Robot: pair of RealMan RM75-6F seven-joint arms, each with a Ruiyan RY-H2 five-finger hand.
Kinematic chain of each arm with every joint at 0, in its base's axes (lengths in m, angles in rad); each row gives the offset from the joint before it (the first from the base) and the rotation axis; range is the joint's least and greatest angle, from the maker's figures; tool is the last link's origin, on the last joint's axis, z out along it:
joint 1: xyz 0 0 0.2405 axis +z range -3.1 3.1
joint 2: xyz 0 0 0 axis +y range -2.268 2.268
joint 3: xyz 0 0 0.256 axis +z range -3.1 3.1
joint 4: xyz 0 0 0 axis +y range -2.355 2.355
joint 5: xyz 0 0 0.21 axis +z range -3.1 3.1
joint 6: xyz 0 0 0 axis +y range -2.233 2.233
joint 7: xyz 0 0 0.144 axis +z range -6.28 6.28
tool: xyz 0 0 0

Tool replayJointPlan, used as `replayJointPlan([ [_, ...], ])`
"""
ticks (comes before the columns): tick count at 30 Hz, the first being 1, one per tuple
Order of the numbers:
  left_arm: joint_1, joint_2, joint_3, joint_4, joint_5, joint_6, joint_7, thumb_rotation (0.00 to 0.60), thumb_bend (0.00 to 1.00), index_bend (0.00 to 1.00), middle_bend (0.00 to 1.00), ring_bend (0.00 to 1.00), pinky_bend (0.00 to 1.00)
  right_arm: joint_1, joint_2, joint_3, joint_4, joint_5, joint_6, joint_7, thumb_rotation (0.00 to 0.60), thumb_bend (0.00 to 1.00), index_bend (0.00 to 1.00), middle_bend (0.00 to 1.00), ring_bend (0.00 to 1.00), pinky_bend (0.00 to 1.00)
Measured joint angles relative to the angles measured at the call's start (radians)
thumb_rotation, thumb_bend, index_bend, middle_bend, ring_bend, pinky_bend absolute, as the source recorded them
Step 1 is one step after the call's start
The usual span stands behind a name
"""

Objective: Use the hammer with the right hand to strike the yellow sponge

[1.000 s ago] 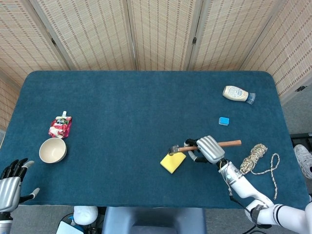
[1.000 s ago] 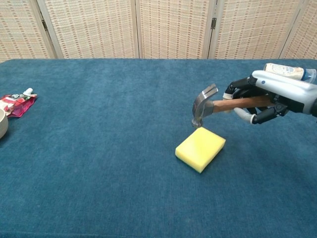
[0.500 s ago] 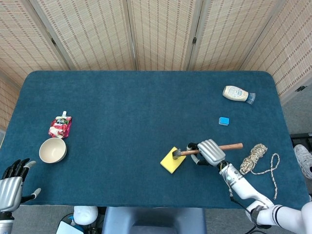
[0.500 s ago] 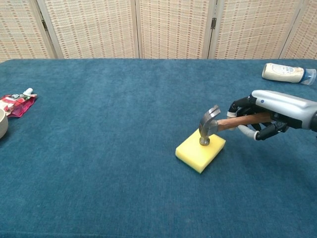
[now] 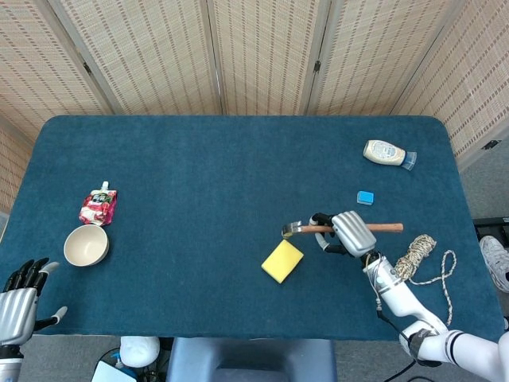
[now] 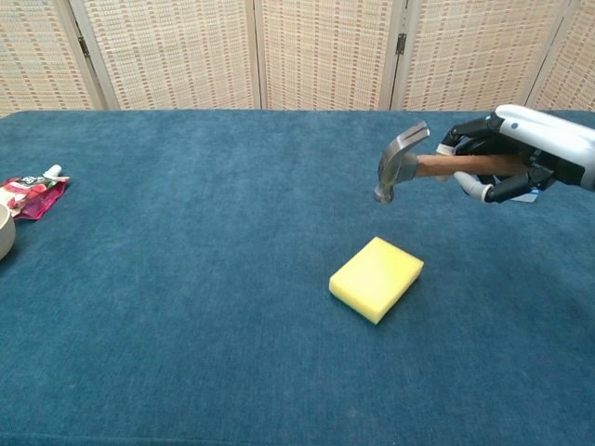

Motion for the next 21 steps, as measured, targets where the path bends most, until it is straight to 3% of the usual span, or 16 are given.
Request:
replayJointPlan([
  [6,-0.006,0.0,-0.002,-0.01,0.005,-0.002,0.013,0.6,0.21,0.21,0.14,0.1,0.17,0.035,-0.05,0.05,0.047,0.068,-0.061,-0.004,0.6,1.0,0.82,0.79,0.81,0.85],
  [10,-0.008,-0.002,0.0,-0.014,0.004,-0.007,0.021,0.6,0.21,0.21,0.14,0.1,0.17,0.07,-0.101,0.076,0.088,0.109,-0.119,-0.009,0.6,1.0,0.82,0.75,0.73,0.84],
  [12,-0.009,-0.003,0.0,-0.015,-0.003,-0.012,0.026,0.6,0.21,0.21,0.14,0.1,0.17,0.09,-0.132,0.092,0.113,0.125,-0.146,-0.008,0.6,0.99,0.82,0.71,0.69,0.81],
  [15,-0.012,-0.004,-0.003,-0.016,-0.011,-0.017,0.031,0.6,0.21,0.21,0.14,0.1,0.17,0.122,-0.173,0.115,0.154,0.153,-0.192,0.0,0.6,0.9,0.79,0.63,0.59,0.69],
  [17,-0.013,-0.005,-0.004,-0.016,-0.015,-0.02,0.033,0.6,0.21,0.21,0.14,0.1,0.17,0.144,-0.196,0.128,0.175,0.17,-0.231,0.016,0.6,0.78,0.7,0.54,0.44,0.54],
  [19,-0.015,-0.004,-0.005,-0.016,-0.021,-0.025,0.037,0.6,0.21,0.21,0.14,0.1,0.17,0.161,-0.209,0.134,0.187,0.18,-0.267,0.033,0.6,0.62,0.47,0.37,0.25,0.35],
  [21,-0.017,-0.003,-0.006,-0.017,-0.025,-0.028,0.041,0.6,0.21,0.21,0.14,0.1,0.17,0.18,-0.218,0.137,0.198,0.189,-0.311,0.05,0.6,0.51,0.27,0.24,0.14,0.25],
])
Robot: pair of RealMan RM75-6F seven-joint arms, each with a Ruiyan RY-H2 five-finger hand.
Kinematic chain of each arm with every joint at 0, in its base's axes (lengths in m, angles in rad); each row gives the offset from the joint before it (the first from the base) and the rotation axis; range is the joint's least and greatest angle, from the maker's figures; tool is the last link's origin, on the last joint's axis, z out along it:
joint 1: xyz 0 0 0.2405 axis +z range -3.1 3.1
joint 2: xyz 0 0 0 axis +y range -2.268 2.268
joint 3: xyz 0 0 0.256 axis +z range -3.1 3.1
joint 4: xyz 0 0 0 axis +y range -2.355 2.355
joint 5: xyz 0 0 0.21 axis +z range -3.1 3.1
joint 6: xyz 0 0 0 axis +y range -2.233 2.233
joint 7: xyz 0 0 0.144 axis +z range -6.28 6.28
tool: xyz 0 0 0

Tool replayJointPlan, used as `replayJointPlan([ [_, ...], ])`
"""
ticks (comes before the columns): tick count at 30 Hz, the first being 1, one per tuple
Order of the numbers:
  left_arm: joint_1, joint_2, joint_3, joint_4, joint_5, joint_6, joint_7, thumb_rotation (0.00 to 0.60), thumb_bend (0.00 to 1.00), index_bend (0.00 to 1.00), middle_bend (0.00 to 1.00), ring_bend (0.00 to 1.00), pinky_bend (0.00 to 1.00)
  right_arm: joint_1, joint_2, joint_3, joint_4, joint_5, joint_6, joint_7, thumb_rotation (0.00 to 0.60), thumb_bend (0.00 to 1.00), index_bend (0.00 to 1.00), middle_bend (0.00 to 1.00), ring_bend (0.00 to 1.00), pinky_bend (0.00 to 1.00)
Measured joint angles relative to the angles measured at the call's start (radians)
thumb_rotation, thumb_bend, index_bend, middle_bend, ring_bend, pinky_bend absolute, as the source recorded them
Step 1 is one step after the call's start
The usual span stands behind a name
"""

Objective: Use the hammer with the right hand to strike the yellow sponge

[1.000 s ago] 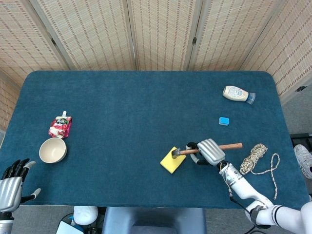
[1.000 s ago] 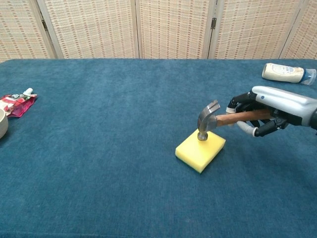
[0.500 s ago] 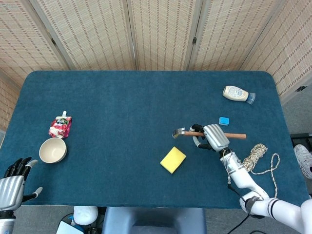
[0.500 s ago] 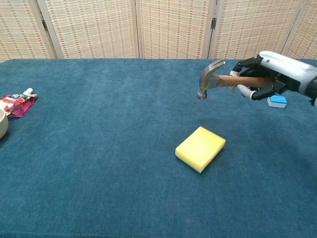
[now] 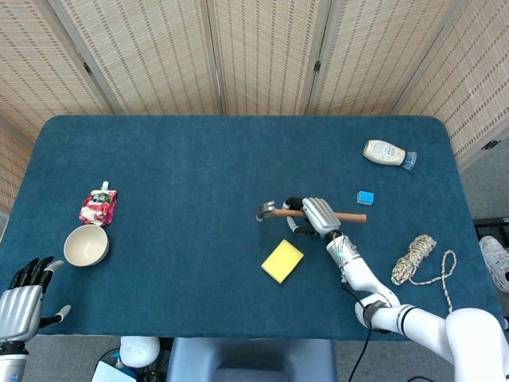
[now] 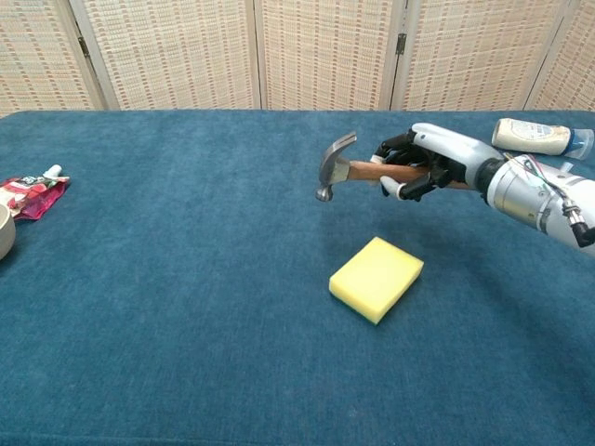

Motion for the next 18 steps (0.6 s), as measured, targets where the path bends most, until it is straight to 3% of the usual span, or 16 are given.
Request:
replayJointPlan([
  [2,-0.001,0.001,-0.001,-0.001,-0.002,-0.002,0.001,0.6,0.21,0.21,0.14,0.1,0.17,0.021,-0.007,0.0,0.013,0.003,-0.032,0.015,0.6,0.44,0.11,0.13,0.08,0.21],
  [5,-0.002,0.003,-0.002,-0.001,-0.005,-0.002,0.002,0.6,0.21,0.21,0.14,0.1,0.17,0.028,0.003,-0.006,0.015,-0.007,-0.039,0.027,0.6,0.35,0.0,0.05,0.03,0.15],
  [11,-0.002,0.008,-0.009,0.001,-0.005,0.009,-0.008,0.6,0.21,0.21,0.14,0.1,0.17,-0.003,0.084,-0.021,-0.051,-0.039,0.024,0.026,0.6,0.31,0.0,0.0,0.0,0.11],
  [18,0.001,0.011,-0.017,0.001,0.005,0.032,-0.036,0.6,0.21,0.21,0.14,0.1,0.17,-0.11,0.25,-0.069,-0.19,-0.078,0.168,-0.082,0.6,0.35,0.0,0.07,0.0,0.11],
])
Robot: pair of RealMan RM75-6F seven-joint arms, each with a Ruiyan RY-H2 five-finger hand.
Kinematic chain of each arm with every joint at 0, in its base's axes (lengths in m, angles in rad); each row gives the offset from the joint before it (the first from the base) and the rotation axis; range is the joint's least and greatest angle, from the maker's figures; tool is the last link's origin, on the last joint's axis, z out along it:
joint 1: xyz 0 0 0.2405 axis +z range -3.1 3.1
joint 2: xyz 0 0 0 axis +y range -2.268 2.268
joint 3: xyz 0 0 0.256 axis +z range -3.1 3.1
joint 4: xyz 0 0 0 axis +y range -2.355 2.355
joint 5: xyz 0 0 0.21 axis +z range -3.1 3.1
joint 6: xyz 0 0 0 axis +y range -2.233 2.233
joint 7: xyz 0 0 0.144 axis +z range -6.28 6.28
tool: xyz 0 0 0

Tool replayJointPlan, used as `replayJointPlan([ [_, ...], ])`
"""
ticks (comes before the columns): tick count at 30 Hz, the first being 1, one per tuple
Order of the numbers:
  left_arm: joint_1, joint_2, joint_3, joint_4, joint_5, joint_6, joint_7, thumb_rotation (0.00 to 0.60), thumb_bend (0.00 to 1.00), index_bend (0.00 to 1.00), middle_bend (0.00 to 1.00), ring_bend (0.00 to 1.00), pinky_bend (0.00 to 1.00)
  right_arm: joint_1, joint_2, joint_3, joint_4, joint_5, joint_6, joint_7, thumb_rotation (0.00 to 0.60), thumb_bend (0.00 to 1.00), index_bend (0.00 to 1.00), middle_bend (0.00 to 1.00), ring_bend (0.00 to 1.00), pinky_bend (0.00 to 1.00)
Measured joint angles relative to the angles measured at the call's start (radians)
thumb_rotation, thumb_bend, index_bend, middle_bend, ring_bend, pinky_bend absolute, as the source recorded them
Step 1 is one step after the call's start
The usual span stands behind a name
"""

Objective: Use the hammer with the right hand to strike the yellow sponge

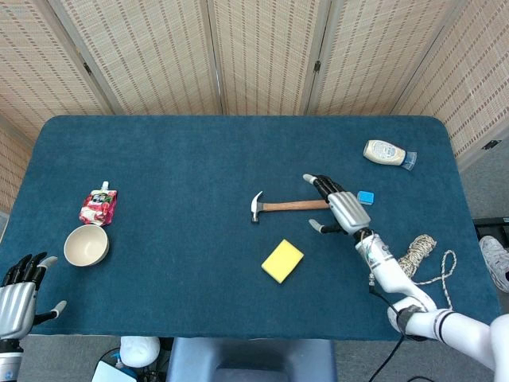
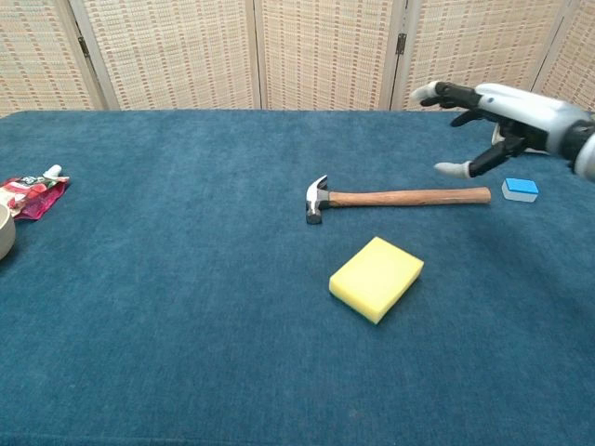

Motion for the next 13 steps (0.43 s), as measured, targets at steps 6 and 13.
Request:
replayJointPlan([
  [6,0.0,-0.017,-0.014,-0.007,0.017,0.036,0.011,0.6,0.21,0.21,0.14,0.1,0.17,-0.156,0.187,-0.074,-0.164,-0.015,0.151,-0.157,0.6,0.35,0.0,0.1,0.0,0.11],
  [13,-0.005,-0.037,-0.027,-0.027,0.031,0.058,0.043,0.6,0.21,0.21,0.14,0.1,0.17,-0.332,0.27,-0.13,-0.242,-0.032,0.366,-0.181,0.6,0.35,0.06,0.16,0.03,0.11],
])
